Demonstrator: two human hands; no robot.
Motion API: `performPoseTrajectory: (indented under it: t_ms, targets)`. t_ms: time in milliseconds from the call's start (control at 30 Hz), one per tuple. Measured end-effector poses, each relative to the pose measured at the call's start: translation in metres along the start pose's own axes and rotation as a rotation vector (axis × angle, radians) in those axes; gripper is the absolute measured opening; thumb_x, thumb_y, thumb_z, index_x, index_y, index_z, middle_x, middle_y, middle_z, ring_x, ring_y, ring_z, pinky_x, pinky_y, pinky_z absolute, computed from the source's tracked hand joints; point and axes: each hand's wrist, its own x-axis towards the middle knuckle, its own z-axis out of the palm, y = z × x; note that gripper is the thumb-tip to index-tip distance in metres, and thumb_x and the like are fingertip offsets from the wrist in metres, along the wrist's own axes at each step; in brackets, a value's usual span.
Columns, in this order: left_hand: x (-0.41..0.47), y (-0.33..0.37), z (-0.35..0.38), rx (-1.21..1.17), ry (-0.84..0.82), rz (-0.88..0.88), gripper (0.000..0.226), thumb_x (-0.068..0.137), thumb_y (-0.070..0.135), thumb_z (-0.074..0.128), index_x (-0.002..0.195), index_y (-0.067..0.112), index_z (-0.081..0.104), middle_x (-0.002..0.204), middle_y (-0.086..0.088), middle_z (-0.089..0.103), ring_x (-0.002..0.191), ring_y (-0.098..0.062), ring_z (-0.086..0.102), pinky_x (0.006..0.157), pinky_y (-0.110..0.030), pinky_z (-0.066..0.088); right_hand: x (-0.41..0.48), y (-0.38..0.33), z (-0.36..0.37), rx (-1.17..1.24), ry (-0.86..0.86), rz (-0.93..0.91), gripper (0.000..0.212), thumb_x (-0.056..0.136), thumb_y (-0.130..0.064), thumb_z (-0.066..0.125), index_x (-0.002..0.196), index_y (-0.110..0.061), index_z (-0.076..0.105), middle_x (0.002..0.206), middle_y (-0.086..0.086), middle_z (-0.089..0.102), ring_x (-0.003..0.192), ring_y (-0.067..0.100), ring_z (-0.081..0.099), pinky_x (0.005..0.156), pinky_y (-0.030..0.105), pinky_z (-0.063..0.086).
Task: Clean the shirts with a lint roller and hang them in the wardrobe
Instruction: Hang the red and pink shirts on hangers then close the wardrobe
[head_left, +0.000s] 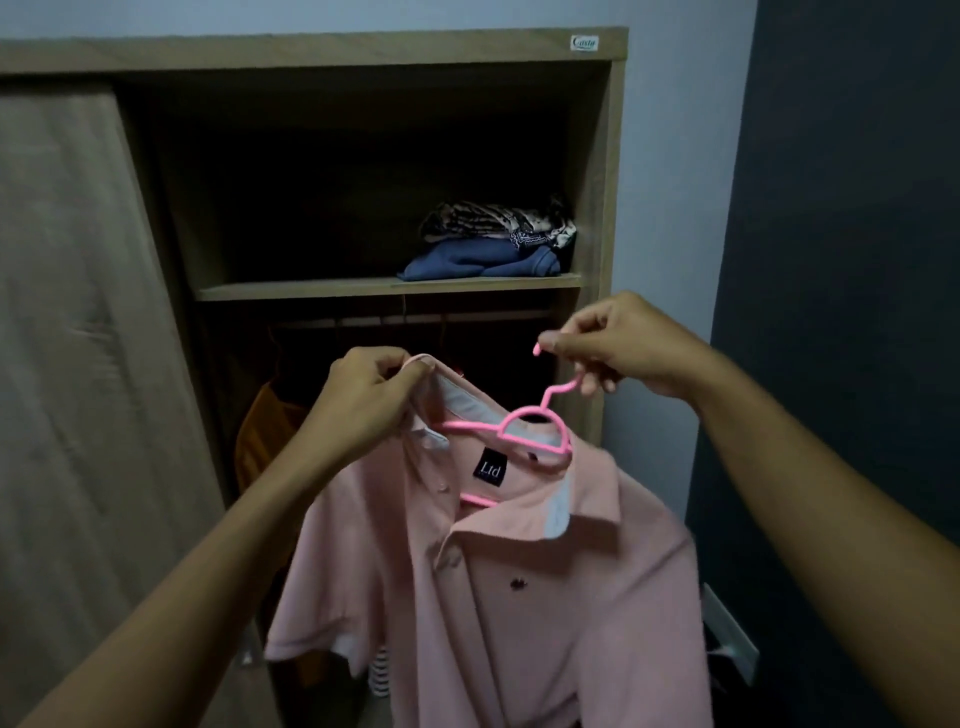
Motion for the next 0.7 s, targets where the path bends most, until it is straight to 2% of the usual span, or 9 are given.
performPoseTrajectory:
  t_ms: [67,133,200,267,333,433,500,600,700]
  targets:
    - [0.001,0.009,0.000,-0.012,0.056,0.032,0.042,0.099,0.026,0.056,0.060,0.015,0.066,0.046,0.006,0.060,0.041,-0.001,0.053,0.050,-0.025,0.045,0.003,-0.003,0.011,-0.086,0.124,-0.088,0.025,0.085,-0.032,0.075,0.086,-0.008,0.075,0.062,0.012,0.070,0.048,0.020,0.068,0.043,0.027,0.047]
    - [0.001,0.019,-0.001,-0.039,0.038,0.069,0.042,0.098,0.023,0.056,0.059,0.014,0.068,0.045,0.008,0.059,0.041,0.000,0.051,0.048,-0.020,0.042,0.004,0.006,0.033,-0.233,0.078,-0.105,0.021,0.083,-0.034,0.077,0.078,-0.014,0.076,0.060,0.009,0.072,0.050,0.023,0.070,0.046,0.031,0.052]
    - [0.000,0.024,-0.001,-0.044,-0.085,0.085,0.042,0.099,0.024,0.057,0.060,0.012,0.070,0.046,0.001,0.060,0.040,-0.006,0.054,0.046,-0.021,0.044,0.005,0.013,0.046,-0.278,0.025,-0.087,0.022,0.082,-0.034,0.078,0.074,-0.013,0.076,0.060,0.008,0.073,0.050,0.022,0.071,0.046,0.026,0.051]
    - [-0.003,0.025,-0.001,0.035,-0.261,0.041,0.046,0.099,0.038,0.058,0.066,0.009,0.074,0.054,-0.007,0.067,0.047,-0.014,0.064,0.048,-0.027,0.054,0.009,0.009,0.040,-0.187,0.121,-0.091,0.020,0.083,-0.032,0.078,0.078,-0.013,0.077,0.061,0.012,0.072,0.048,0.021,0.070,0.046,0.026,0.051]
    - [-0.005,0.023,-0.001,0.183,-0.342,0.020,0.058,0.093,0.059,0.056,0.064,0.012,0.075,0.059,-0.006,0.071,0.053,-0.016,0.069,0.056,-0.034,0.061,0.013,-0.003,0.028,-0.119,0.206,-0.143,0.020,0.084,-0.030,0.078,0.083,-0.010,0.077,0.061,0.017,0.071,0.045,0.020,0.067,0.045,0.028,0.052]
    - [-0.003,0.021,-0.001,0.310,-0.248,0.072,0.060,0.091,0.065,0.054,0.058,0.017,0.069,0.055,0.001,0.069,0.054,-0.008,0.066,0.065,-0.038,0.060,0.013,-0.014,0.032,-0.206,0.103,-0.181,0.022,0.084,-0.034,0.077,0.082,-0.012,0.077,0.059,0.014,0.070,0.044,0.023,0.068,0.047,0.034,0.054]
    - [-0.001,0.017,0.001,0.327,-0.138,0.141,0.054,0.093,0.061,0.055,0.058,0.020,0.065,0.055,0.002,0.066,0.057,-0.010,0.064,0.065,-0.040,0.058,0.011,-0.016,0.037,-0.189,0.131,-0.223,0.021,0.083,-0.035,0.077,0.082,-0.014,0.078,0.059,0.009,0.071,0.043,0.021,0.067,0.045,0.033,0.052]
    - [0.003,0.006,0.006,0.356,-0.042,0.232,0.041,0.093,0.058,0.054,0.072,0.024,0.063,0.068,0.006,0.064,0.068,-0.012,0.061,0.066,-0.038,0.053,0.011,-0.027,0.031,-0.154,0.257,-0.326,0.017,0.083,-0.037,0.077,0.083,-0.020,0.080,0.065,0.000,0.073,0.044,0.007,0.063,0.044,0.024,0.046]
    - [0.009,-0.005,0.015,0.374,-0.216,0.316,0.029,0.096,0.050,0.055,0.100,0.024,0.067,0.092,0.005,0.064,0.083,-0.012,0.060,0.077,-0.038,0.052,0.010,-0.037,0.028,-0.255,0.136,-0.328,0.016,0.084,-0.038,0.076,0.082,-0.023,0.080,0.059,0.001,0.070,0.042,0.016,0.064,0.045,0.032,0.051]
